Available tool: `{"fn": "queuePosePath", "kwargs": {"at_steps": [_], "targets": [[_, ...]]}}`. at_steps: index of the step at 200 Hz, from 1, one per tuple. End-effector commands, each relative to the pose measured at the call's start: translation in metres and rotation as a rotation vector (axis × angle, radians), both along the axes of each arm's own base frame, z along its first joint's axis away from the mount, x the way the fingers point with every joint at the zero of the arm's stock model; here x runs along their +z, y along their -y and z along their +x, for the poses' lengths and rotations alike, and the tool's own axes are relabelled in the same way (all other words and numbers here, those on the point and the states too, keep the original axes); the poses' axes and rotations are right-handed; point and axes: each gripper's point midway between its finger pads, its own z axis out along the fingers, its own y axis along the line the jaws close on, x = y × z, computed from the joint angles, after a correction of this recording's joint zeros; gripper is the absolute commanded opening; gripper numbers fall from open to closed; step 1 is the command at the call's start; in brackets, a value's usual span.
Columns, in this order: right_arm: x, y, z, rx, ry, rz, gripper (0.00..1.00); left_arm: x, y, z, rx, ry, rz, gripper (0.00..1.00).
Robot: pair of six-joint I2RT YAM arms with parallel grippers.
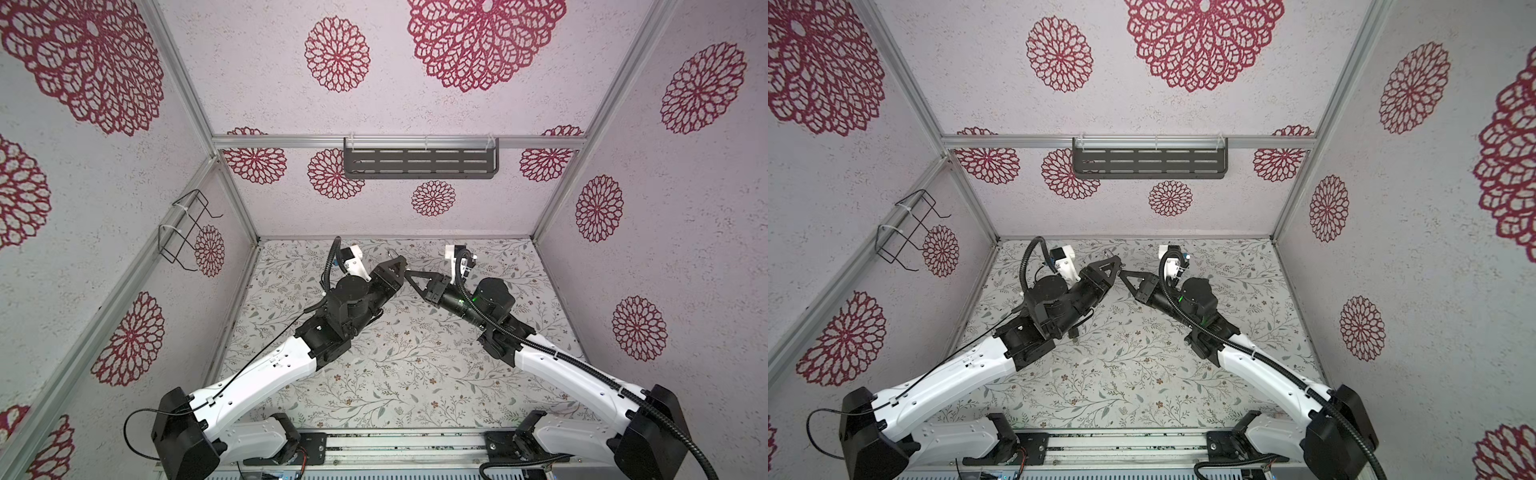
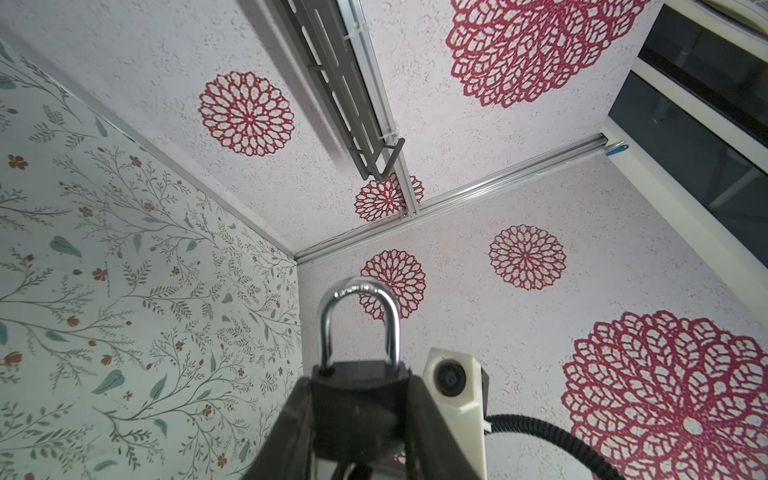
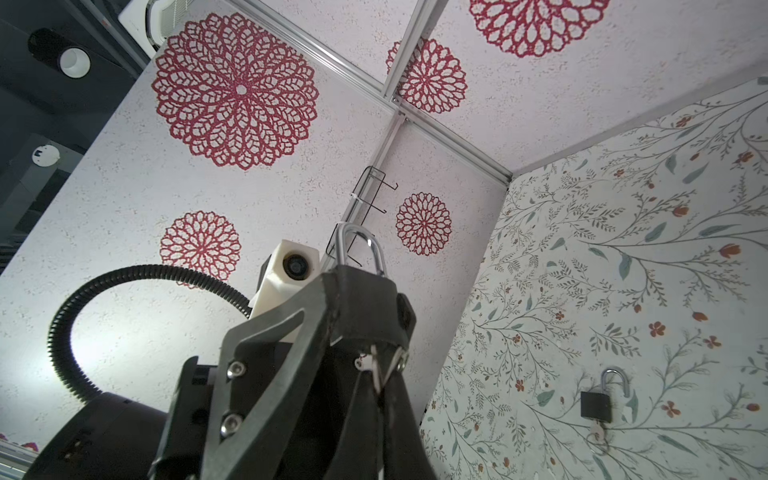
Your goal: Unlock with the key
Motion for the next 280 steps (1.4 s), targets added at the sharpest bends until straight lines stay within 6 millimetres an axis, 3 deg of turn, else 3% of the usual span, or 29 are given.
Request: {"fn": "queuePosePath", "kwargs": {"at_steps": [1, 16, 53, 104, 149, 194, 233, 280], "targets": [[0.061, 0.014, -0.015, -0.035, 0.197, 0.055, 0.00, -0.010, 0.014, -0.011, -0.084, -0.017, 0.088, 0.00], [0.054, 0.017, -0.013, -0.062, 0.209, 0.004, 0.02, -0.006, 0.009, -0.010, -0.068, -0.004, 0.111, 0.00], [0.029, 0.024, -0.009, -0.113, 0.218, -0.127, 0.22, -0.009, -0.014, -0.004, -0.005, -0.023, 0.239, 0.00], [0.003, 0.043, -0.010, -0.172, 0.205, -0.277, 0.43, -0.031, -0.040, -0.010, 0.013, -0.030, 0.528, 0.00], [-0.012, 0.055, -0.012, -0.159, 0.170, -0.461, 0.55, -0.075, -0.035, -0.025, -0.131, 0.035, 0.754, 0.00], [-0.030, 0.051, -0.011, -0.075, 0.118, -0.653, 0.65, -0.113, -0.013, -0.045, -0.267, 0.174, 0.959, 0.00], [-0.047, 0.048, 0.002, -0.052, 0.077, -0.789, 0.68, -0.123, 0.003, -0.048, -0.276, 0.262, 0.919, 0.00], [-0.059, 0.028, 0.008, 0.041, 0.063, -0.825, 0.72, -0.131, 0.008, -0.047, -0.269, 0.288, 0.935, 0.00]]}}
